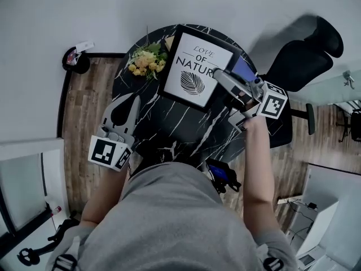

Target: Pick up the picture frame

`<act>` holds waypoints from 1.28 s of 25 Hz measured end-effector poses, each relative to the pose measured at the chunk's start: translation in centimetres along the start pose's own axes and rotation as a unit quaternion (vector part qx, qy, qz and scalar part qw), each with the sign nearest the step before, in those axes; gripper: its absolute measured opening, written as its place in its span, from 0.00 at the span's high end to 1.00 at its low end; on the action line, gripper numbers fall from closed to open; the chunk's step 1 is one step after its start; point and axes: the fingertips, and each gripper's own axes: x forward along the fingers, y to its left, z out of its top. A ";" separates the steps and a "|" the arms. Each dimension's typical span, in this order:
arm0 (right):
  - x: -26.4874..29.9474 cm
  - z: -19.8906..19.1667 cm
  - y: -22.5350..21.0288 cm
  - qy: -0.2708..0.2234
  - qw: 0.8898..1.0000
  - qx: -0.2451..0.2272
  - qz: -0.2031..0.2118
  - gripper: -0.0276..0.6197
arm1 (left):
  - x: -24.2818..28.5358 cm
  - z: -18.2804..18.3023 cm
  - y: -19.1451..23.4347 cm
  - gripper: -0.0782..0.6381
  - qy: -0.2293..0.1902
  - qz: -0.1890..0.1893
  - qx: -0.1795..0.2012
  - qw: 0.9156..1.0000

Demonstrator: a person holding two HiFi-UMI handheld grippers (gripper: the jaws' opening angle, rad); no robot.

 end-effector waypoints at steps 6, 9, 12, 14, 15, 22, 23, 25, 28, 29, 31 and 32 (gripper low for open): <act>-0.3 1.3 3.4 0.004 0.999 -0.040 0.013 0.86 | -0.3 0.8 -0.8 0.88 -0.010 -0.013 0.002 1.000; -0.3 1.8 4.7 0.010 0.998 -0.058 0.023 0.86 | -0.1 1.0 -1.0 0.88 -0.014 -0.015 0.006 1.000; -0.5 2.2 6.2 0.014 0.997 -0.075 0.030 0.86 | -0.3 1.2 -1.2 0.88 -0.016 -0.012 0.009 1.000; -1.2 2.3 7.5 0.015 0.996 -0.077 0.038 0.86 | -0.6 1.6 -2.0 0.88 -0.019 -0.010 0.013 1.000; -1.5 2.3 8.1 0.016 0.996 -0.077 0.042 0.86 | -0.7 1.8 -2.3 0.88 -0.021 -0.009 0.015 1.000; -1.8 1.7 10.6 0.019 0.994 -0.087 0.061 0.86 | -1.4 2.1 -2.4 0.88 -0.032 -0.005 0.027 0.999; -1.8 1.3 11.0 0.020 0.994 -0.090 0.061 0.86 | -1.8 1.8 -2.4 0.88 -0.033 -0.005 0.026 0.999; -1.8 0.8 11.4 0.025 0.994 -0.094 0.057 0.86 | -2.3 1.4 -2.5 0.88 -0.034 -0.005 0.025 0.999; -1.7 0.8 11.3 0.029 0.993 -0.097 0.056 0.86 | -2.3 1.4 -2.4 0.88 -0.033 -0.004 0.028 0.999; -1.6 0.9 11.4 0.028 0.993 -0.097 0.058 0.86 | -2.2 1.4 -2.3 0.88 -0.033 -0.003 0.028 0.999; -1.6 0.9 11.4 0.026 0.993 -0.097 0.061 0.86 | -2.2 1.6 -2.4 0.88 -0.036 -0.005 0.027 0.999; -1.6 0.9 11.5 0.027 0.993 -0.096 0.061 0.86 | -2.2 1.7 -2.5 0.88 -0.040 -0.007 0.025 0.999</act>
